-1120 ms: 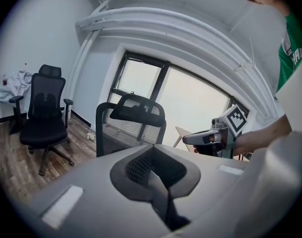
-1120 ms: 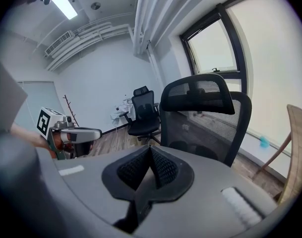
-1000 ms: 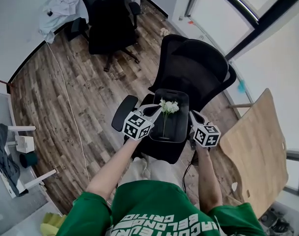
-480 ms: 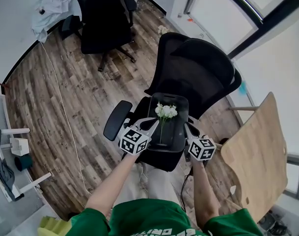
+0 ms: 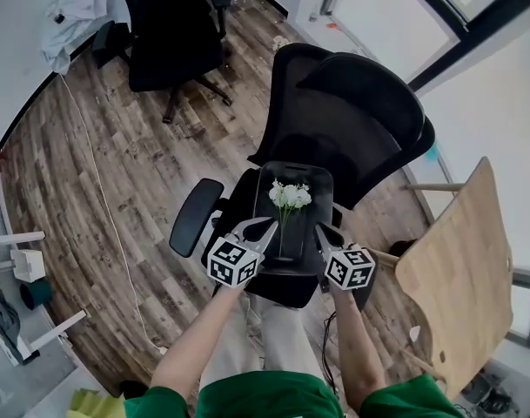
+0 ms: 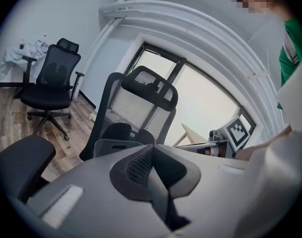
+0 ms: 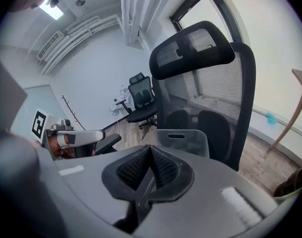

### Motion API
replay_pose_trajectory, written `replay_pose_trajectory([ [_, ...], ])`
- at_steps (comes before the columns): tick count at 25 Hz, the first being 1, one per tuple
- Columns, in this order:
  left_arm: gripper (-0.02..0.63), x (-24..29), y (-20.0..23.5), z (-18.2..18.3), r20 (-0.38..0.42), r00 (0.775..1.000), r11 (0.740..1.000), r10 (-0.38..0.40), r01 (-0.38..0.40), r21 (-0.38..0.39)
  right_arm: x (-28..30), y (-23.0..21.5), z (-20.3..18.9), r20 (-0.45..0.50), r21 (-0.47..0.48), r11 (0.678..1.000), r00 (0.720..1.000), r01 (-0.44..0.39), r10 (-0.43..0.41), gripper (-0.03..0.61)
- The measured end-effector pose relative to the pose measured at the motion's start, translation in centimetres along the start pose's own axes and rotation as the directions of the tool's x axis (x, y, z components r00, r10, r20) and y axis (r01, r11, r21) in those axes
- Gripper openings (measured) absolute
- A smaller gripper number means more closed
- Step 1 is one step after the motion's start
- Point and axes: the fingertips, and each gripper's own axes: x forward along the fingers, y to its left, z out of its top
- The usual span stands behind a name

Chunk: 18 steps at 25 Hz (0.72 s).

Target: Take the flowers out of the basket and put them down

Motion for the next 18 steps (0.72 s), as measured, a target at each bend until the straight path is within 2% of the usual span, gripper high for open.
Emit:
replay_pose_trajectory([
  [7, 0.020, 1.2, -0.2, -2.4, -0.024, 1.000, 1.000, -0.016, 0.016, -0.008, 1.2, -1.0, -2.2, -0.032, 0.001, 1.000, 0.999, -0.003, 0.003, 0.006],
  [18, 0.020, 3.3, 1.4, -3.0, 0.000, 1.000, 0.999, -0.012, 0.012, -0.031, 4.2, -1.8, -3.4, -0.066, -0.015, 1.000, 0.998, -0.020, 0.019, 0.007],
])
